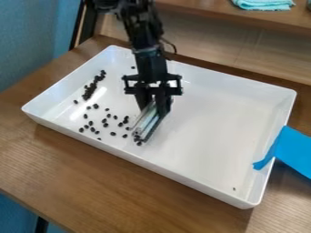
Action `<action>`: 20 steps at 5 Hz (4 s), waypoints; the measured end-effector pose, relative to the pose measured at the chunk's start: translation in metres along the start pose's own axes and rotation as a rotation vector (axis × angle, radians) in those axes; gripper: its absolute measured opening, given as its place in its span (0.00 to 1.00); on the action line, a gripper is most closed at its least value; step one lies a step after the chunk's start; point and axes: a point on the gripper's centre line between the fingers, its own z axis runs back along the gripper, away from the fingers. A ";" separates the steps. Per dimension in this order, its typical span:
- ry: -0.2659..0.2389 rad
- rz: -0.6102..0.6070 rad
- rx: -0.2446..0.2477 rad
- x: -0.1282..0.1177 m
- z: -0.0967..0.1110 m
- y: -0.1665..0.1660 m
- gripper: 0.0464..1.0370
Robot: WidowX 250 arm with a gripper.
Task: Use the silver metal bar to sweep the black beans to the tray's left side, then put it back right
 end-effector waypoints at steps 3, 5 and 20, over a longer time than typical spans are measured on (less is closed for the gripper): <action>-0.071 -0.016 0.058 -0.002 -0.017 0.013 0.35; -0.116 -0.056 0.114 -0.007 -0.016 0.027 0.35; -0.057 -0.005 0.006 -0.012 -0.003 0.051 0.35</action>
